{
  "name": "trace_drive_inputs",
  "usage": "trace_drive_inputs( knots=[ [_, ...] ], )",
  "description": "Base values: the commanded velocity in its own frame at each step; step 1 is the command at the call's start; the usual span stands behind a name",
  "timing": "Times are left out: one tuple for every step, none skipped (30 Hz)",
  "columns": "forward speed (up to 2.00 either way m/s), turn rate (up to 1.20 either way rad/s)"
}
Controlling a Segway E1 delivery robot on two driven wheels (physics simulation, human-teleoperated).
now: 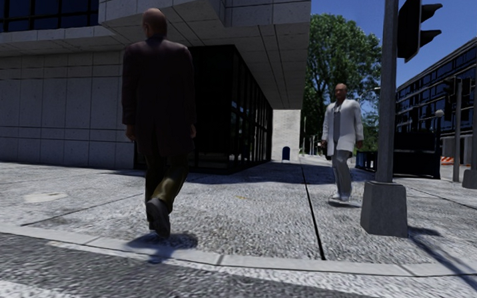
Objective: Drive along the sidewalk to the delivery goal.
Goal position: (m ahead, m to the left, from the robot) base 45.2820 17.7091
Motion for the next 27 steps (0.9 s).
trace_drive_inputs(
  knots=[
    [1.14,0.52],
    [1.14,0.52],
    [1.14,0.52],
    [1.14,0.52],
    [1.14,0.52],
    [1.14,0.52],
    [1.20,0.52],
    [1.20,0.52],
    [1.29,0.52],
    [1.33,0.52],
    [1.33,0.52],
    [1.37,0.52],
    [1.43,0.52],
    [1.47,0.52],
    [1.47,0.52],
    [1.53,0.52],
    [1.60,0.52],
    [1.60,0.52],
    [1.66,0.52],
    [1.68,0.52],
    [1.69,0.52],
    [1.69,0.52],
    [1.69,0.52],
    [1.67,0.52],
    [1.67,0.52],
    [1.60,0.52],
    [1.57,0.52]
  ],
)
